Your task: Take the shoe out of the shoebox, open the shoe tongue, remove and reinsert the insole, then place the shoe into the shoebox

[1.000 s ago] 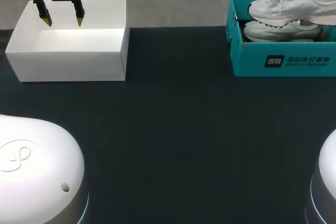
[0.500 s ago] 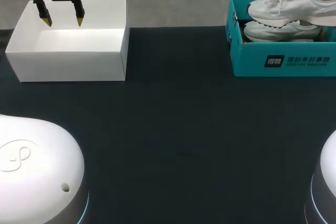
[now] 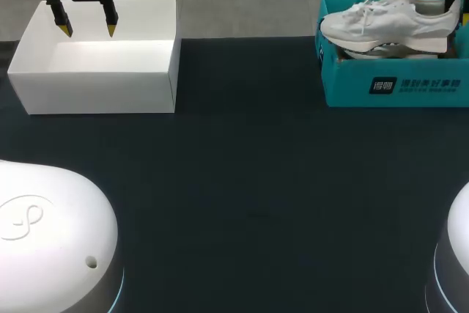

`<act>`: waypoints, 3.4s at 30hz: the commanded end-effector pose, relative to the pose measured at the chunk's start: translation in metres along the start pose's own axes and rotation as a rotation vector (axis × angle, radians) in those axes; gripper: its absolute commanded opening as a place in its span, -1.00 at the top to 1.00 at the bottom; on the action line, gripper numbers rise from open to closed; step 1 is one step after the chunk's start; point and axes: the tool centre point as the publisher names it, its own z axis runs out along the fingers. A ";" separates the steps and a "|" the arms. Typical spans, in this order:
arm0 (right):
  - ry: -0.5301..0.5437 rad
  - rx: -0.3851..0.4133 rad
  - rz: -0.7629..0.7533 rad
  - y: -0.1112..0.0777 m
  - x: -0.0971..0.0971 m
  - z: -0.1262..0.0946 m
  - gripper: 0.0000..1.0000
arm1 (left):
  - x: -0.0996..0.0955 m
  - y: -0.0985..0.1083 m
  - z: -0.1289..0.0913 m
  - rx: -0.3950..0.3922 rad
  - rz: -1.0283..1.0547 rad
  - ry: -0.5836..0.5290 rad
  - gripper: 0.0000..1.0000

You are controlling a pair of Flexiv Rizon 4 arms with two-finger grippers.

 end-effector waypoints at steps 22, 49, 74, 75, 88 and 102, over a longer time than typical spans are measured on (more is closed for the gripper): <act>0.006 -0.083 -0.006 -0.198 0.122 -0.042 1.00 | 0.000 0.000 0.000 0.000 0.000 -0.001 -1.00; 0.015 0.016 0.049 -0.333 0.197 -0.028 1.00 | 0.000 0.000 0.000 0.000 0.000 -0.001 -1.00; 0.024 0.010 0.012 -0.333 0.212 0.005 1.00 | 0.000 0.000 0.000 0.000 0.000 -0.001 -1.00; 0.026 0.011 0.014 -0.334 0.215 0.011 1.00 | 0.000 0.000 0.000 0.000 0.000 -0.001 -1.00; 0.097 0.059 0.026 -0.341 0.225 0.083 1.00 | 0.000 0.000 0.000 0.000 0.000 -0.001 -1.00; 0.106 0.108 -0.015 -0.327 0.230 0.130 1.00 | 0.000 0.000 0.000 0.000 0.000 -0.001 -1.00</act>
